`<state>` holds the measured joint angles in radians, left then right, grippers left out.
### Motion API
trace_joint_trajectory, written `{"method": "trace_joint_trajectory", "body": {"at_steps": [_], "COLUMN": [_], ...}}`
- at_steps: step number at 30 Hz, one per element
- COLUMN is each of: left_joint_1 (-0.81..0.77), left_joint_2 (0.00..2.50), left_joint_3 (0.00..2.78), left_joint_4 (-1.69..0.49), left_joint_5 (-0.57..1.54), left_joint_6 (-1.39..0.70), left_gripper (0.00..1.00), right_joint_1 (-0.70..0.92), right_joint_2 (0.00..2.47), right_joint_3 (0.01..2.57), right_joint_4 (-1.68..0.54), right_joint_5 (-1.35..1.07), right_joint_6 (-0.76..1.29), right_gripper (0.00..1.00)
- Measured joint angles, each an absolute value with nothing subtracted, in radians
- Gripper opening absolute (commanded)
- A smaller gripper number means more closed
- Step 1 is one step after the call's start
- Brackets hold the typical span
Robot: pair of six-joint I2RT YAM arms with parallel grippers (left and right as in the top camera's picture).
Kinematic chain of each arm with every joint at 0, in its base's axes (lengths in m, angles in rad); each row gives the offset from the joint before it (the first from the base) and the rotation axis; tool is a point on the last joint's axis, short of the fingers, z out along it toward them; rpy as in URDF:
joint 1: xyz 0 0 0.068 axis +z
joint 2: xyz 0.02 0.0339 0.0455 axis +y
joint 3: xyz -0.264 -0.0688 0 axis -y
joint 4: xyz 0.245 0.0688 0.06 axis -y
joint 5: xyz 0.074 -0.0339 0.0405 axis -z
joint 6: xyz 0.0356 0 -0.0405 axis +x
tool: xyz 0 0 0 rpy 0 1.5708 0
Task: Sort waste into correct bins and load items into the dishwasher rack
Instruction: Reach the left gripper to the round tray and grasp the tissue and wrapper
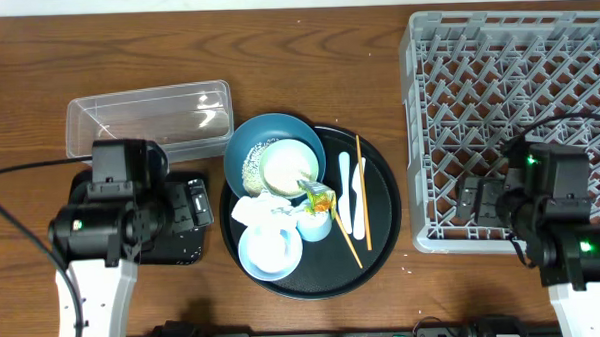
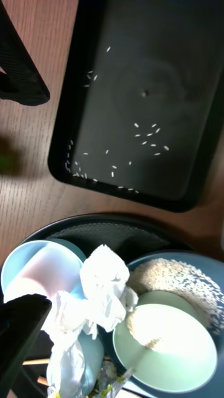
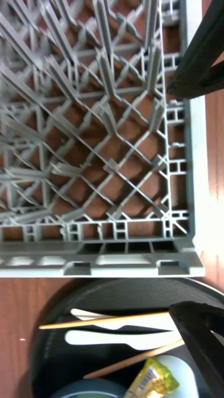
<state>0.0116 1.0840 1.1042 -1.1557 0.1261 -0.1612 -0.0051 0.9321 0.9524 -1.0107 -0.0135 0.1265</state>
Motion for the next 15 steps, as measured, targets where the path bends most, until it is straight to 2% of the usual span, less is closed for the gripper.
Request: {"method": "trace_joint_trajectory", "body": {"at_steps": [3, 5, 8, 15], "left_joint_1": [0.012, 0.012, 0.004, -0.141], "left_joint_2": [1.110, 1.119, 1.128, 1.192], "left_joint_3": [1.104, 1.104, 1.105, 1.106], "left_joint_4": [-1.138, -1.081, -0.996, -0.886], "left_joint_5": [0.162, 0.237, 0.346, 0.440], "left_joint_6": [-0.161, -0.163, -0.168, -0.222], "left_gripper": [0.99, 0.92, 0.92, 0.92], "right_joint_1": [-0.005, -0.005, -0.005, -0.005], "right_joint_2": [0.942, 0.942, 0.942, 0.942], "right_joint_3": [0.953, 0.953, 0.953, 0.953], "right_joint_4": [-1.008, -1.003, -1.002, -1.006], "right_joint_5": [-0.019, -0.019, -0.019, -0.019], "right_joint_6": [0.126, 0.126, 0.126, 0.126], "right_gripper": [0.99, 0.99, 0.99, 0.99]}}
